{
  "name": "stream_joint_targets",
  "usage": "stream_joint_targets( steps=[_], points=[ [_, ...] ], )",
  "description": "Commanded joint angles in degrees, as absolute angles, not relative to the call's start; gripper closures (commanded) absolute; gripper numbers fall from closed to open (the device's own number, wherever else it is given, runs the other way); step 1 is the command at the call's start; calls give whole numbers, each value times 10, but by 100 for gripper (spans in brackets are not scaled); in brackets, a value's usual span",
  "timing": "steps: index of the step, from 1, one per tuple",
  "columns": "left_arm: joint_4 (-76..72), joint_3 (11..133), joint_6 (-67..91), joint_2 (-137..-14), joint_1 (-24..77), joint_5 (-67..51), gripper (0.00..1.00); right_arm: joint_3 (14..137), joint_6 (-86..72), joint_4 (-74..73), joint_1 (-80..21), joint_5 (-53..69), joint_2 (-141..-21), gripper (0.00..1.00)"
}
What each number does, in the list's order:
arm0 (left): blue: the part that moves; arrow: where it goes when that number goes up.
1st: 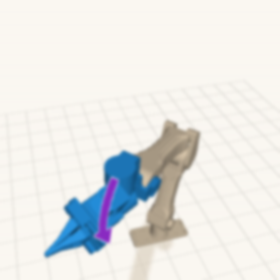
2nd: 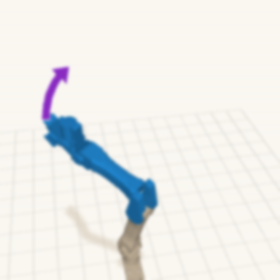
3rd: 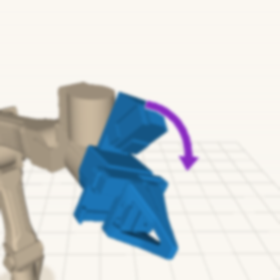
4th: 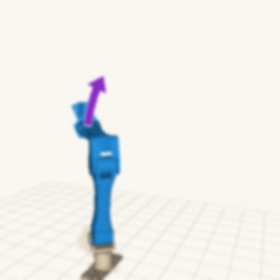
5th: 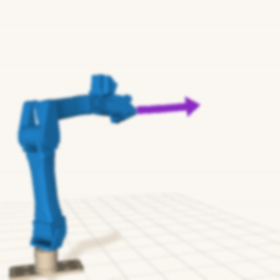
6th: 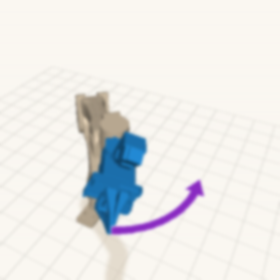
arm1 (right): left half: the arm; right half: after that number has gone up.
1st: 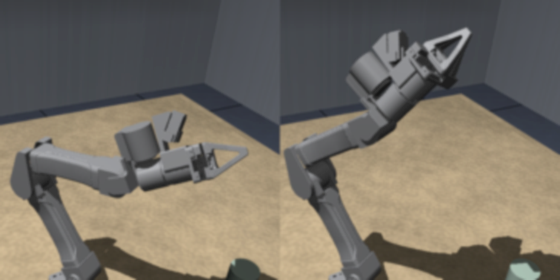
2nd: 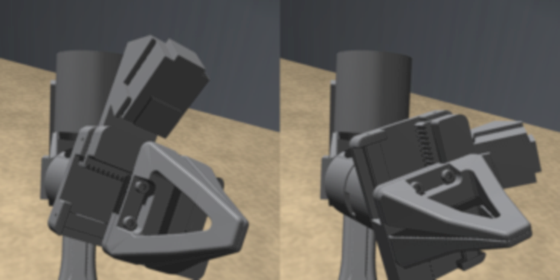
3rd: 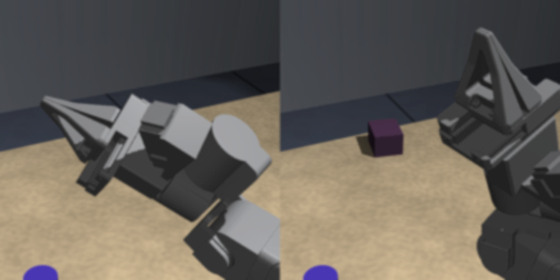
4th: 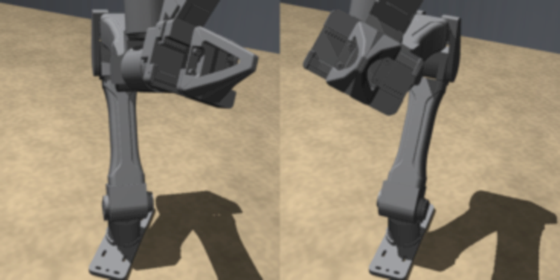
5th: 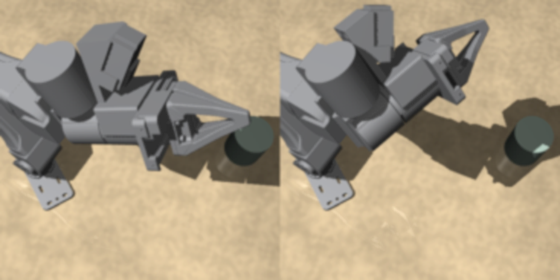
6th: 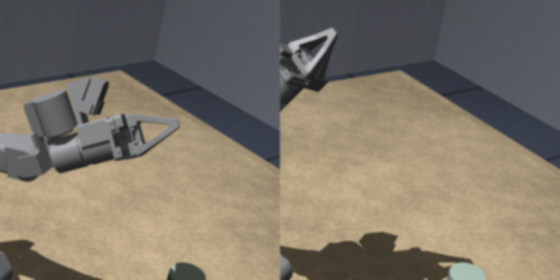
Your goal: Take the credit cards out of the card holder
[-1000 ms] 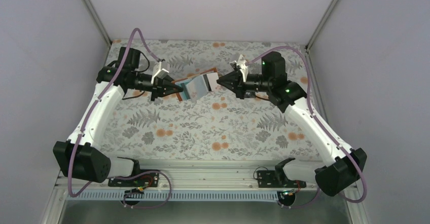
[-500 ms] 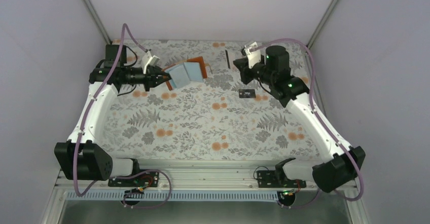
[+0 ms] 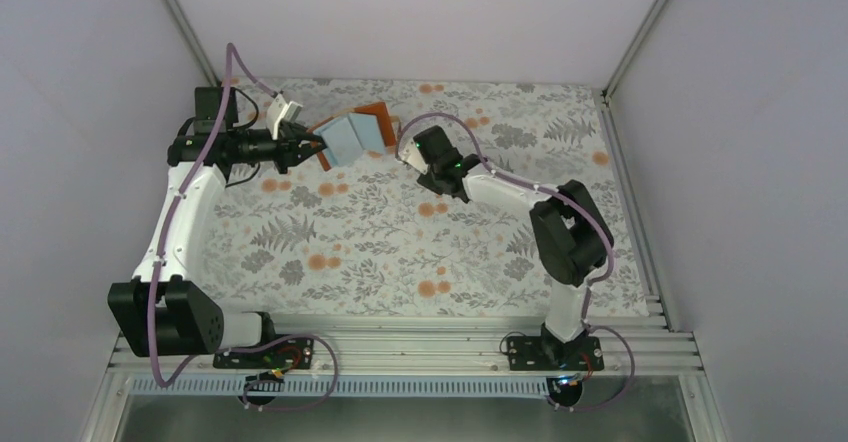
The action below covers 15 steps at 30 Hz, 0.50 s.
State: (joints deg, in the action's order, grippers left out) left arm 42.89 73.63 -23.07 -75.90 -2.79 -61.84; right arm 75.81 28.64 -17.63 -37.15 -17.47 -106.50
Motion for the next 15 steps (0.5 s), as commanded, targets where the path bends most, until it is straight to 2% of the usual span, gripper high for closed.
stream_joint_targets(
  steps=[1, 8, 15],
  points=[
    [416, 731, -222, -754, -31, -632, 98, 742, 402, -79, -390, -245, -1073, 96],
    [417, 731, -222, -753, -32, -633, 98, 738, 445, -71, -408, -316, -1152, 96],
    [417, 730, -222, -753, -32, -636, 97, 715, 468, -64, -409, -307, -1172, 96]
  ],
)
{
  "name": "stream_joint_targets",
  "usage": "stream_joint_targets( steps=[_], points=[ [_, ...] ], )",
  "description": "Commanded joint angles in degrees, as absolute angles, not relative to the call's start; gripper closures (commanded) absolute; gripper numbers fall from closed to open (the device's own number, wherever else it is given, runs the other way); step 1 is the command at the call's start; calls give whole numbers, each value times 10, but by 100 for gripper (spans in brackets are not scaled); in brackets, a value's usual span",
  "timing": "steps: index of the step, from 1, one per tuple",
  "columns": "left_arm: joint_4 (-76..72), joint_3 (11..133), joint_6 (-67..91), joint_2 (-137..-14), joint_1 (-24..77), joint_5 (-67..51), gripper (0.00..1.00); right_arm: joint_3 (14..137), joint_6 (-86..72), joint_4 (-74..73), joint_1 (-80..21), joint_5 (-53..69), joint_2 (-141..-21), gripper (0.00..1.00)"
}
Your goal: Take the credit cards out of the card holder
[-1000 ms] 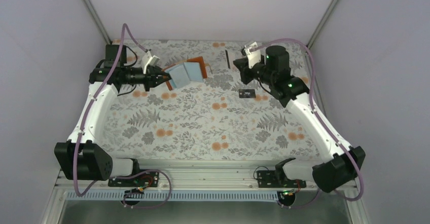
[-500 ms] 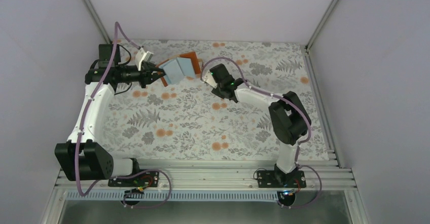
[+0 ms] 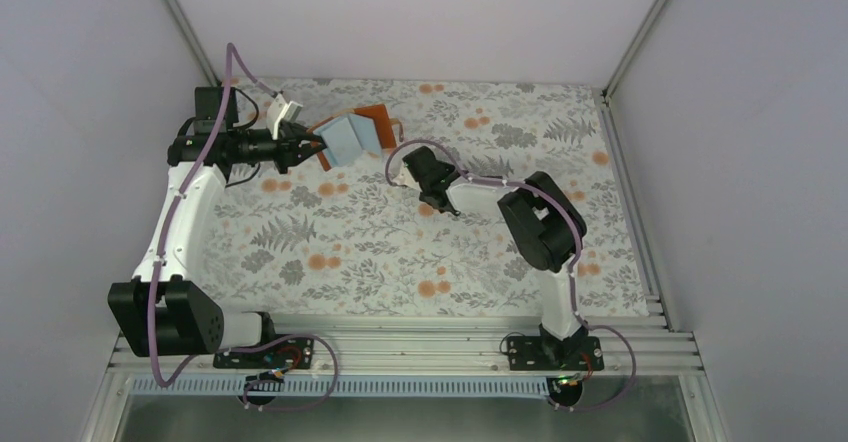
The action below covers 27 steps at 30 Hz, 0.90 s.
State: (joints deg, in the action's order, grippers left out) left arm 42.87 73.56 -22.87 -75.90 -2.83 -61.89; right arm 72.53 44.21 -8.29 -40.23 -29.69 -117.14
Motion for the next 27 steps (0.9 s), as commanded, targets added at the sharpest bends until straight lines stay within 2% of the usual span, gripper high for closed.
stream_joint_targets(
  steps=[1, 13, 19, 21, 24, 27],
  points=[
    [417, 729, -222, -753, -31, -637, 98, 712, 470, -65, -411, -301, -1172, 96],
    [417, 729, -221, -753, -32, -643, 98, 706, 444, -120, -427, -282, -1173, 96],
    [418, 728, -223, -752, -32, -644, 98, 710, 428, -140, -427, -271, -1179, 92],
    [418, 728, -223, -753, -32, -644, 97, 717, 418, -153, -427, -271, -1183, 87],
    [419, 728, -223, -752, -32, -646, 98, 717, 406, -155, -427, -261, -1179, 73],
    [419, 728, -224, -752, -32, -647, 98, 719, 393, -152, -427, -257, -1168, 64]
  ],
)
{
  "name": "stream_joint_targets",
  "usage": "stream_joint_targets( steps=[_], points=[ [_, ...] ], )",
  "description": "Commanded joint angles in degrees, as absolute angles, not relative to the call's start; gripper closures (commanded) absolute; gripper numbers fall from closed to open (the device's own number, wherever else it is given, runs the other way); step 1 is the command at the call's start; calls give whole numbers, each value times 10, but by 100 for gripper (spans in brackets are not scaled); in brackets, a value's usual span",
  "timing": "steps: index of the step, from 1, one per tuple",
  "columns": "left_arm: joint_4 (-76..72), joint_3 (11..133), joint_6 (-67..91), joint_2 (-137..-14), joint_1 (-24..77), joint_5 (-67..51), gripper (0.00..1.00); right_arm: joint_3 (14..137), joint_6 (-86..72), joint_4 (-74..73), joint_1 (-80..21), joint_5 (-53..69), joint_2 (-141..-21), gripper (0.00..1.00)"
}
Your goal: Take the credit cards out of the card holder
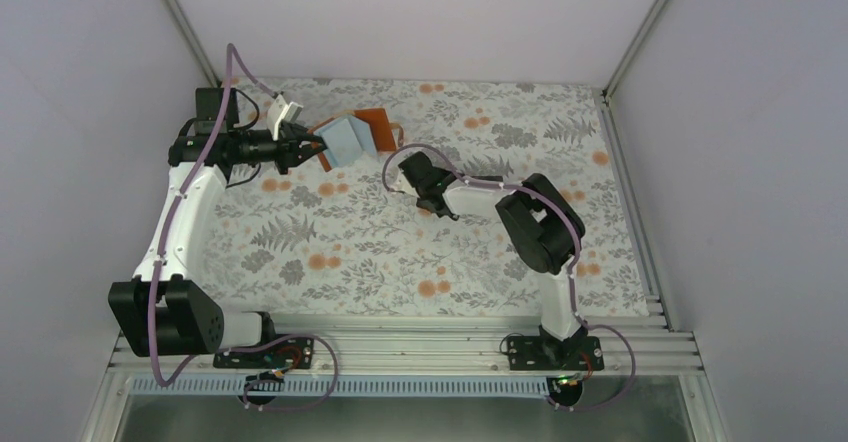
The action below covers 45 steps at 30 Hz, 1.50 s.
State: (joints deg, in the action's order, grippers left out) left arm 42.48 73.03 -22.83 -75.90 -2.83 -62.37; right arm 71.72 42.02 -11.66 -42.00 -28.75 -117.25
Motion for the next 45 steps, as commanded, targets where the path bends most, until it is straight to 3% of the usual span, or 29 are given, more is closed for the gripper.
stream_joint_targets(
  steps=[1, 13, 18, 23, 29, 35, 40, 45],
  points=[
    [418, 728, -224, -752, -32, -647, 98, 720, 387, -151, -427, -254, -1162, 63],
    [418, 727, -223, -751, -33, -647, 98, 617, 338, -50, -414, -144, -939, 63],
    [414, 724, -222, -749, -33, -642, 98, 611, 234, -16, -367, -11, -826, 61],
    [413, 721, -223, -749, -33, -643, 98, 604, 147, 30, -363, 119, -703, 52],
    [414, 718, -226, -747, -32, -653, 98, 645, 46, 43, -423, 243, -691, 50],
    [415, 716, -228, -750, -32, -659, 98, 715, 1, 53, -533, 165, -788, 52],
    [413, 715, -226, -750, -32, -657, 98, 829, -43, -36, -570, 37, -895, 53],
    [418, 716, -232, -749, -32, -666, 98, 837, -74, -59, -568, -90, -916, 45]
  ],
)
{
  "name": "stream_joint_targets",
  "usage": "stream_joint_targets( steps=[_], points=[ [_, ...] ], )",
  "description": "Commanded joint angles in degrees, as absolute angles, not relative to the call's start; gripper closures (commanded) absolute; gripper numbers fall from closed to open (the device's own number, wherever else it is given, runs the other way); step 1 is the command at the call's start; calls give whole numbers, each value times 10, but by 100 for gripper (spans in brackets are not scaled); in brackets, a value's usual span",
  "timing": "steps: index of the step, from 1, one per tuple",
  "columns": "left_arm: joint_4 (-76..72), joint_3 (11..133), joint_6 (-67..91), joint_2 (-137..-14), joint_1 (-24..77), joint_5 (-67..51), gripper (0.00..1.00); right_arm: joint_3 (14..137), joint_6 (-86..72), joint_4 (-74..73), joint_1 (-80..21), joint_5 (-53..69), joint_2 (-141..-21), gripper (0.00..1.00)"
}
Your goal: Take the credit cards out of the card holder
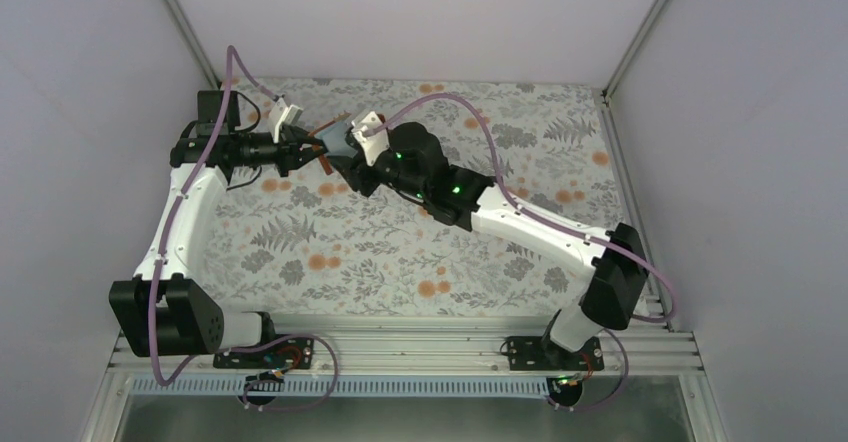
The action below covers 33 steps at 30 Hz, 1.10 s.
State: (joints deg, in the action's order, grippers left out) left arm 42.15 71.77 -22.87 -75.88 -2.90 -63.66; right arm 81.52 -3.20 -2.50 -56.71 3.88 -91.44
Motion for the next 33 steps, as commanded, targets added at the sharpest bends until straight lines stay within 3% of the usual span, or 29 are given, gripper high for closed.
stream_joint_targets(
  steps=[1, 3, 8, 11, 13, 19, 22, 31, 33],
  points=[
    [419, 716, -233, -750, -32, -668, 98, 841, -74, -66, -566, -100, -922, 44],
    [423, 717, -238, -750, -31, -675, 98, 855, -74, -87, -562, -114, -935, 40],
    [447, 722, -268, -746, -31, -706, 98, 872, -66, -109, -546, -100, -963, 16],
    [462, 726, -284, -746, -29, -725, 97, 890, -54, -117, -541, -84, -982, 16],
    [471, 728, -296, -745, -29, -728, 98, 893, -53, -117, -535, -80, -983, 21],
    [477, 727, -305, -745, -27, -733, 98, 875, -58, -112, -494, -46, -957, 56],
    [477, 725, -307, -747, -24, -730, 97, 858, -52, -111, -470, -21, -936, 69],
    [478, 725, -309, -745, -22, -729, 98, 828, 3, -107, -442, 106, -899, 84],
    [478, 725, -309, -746, -21, -729, 98, 828, 6, -111, -439, 127, -899, 82]
  ],
)
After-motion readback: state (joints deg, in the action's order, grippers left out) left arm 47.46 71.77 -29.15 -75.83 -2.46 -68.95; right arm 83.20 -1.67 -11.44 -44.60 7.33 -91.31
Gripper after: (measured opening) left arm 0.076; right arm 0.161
